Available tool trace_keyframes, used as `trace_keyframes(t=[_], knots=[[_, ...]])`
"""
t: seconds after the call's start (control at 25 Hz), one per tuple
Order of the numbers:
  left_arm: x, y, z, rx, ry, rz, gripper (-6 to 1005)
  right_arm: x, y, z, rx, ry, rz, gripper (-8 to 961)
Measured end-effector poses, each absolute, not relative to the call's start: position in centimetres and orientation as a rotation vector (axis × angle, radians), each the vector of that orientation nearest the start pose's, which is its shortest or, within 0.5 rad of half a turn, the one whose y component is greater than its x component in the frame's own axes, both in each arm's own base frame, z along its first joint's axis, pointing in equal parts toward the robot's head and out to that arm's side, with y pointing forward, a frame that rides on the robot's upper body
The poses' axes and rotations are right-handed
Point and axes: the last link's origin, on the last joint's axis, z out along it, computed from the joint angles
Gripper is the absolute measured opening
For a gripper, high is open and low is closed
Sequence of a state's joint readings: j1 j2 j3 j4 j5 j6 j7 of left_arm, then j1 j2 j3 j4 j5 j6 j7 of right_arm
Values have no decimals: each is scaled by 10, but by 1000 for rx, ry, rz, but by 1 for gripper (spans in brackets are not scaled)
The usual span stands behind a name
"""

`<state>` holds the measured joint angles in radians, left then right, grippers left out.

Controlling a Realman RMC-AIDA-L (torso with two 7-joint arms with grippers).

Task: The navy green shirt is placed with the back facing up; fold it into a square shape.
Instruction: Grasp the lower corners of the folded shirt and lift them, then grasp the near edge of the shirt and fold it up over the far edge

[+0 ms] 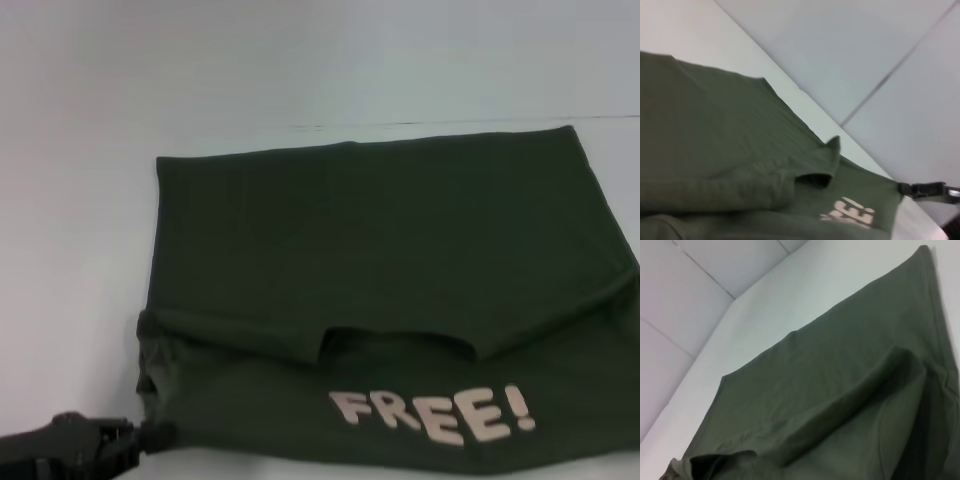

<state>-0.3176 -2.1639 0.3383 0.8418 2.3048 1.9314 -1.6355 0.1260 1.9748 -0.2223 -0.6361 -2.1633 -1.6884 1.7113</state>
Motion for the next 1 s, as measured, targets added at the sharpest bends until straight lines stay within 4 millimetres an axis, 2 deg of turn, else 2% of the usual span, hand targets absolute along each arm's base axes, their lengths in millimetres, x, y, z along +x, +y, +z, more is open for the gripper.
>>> trace_keyframes(t=[0.4, 0.56, 0.64, 0.76, 0.92, 1.0], knots=[[-317, 209, 17, -2687, -1328, -773, 18, 414, 149, 81, -1985, 1583, 805, 19], [-315, 214, 19, -2687, -1325, -770, 18, 415, 148, 84, -1963, 1575, 824, 19], [-312, 224, 23, -2678, -1308, -773, 18, 413, 156, 90, -1959, 1543, 848, 19], [-306, 249, 30, -2659, -1257, -764, 18, 408, 178, 99, -1955, 1480, 886, 19], [-295, 293, 38, -2623, -1199, -722, 18, 401, 219, 110, -1939, 1406, 908, 19], [-288, 316, 39, -2600, -1172, -692, 18, 394, 248, 114, -1922, 1371, 913, 20]])
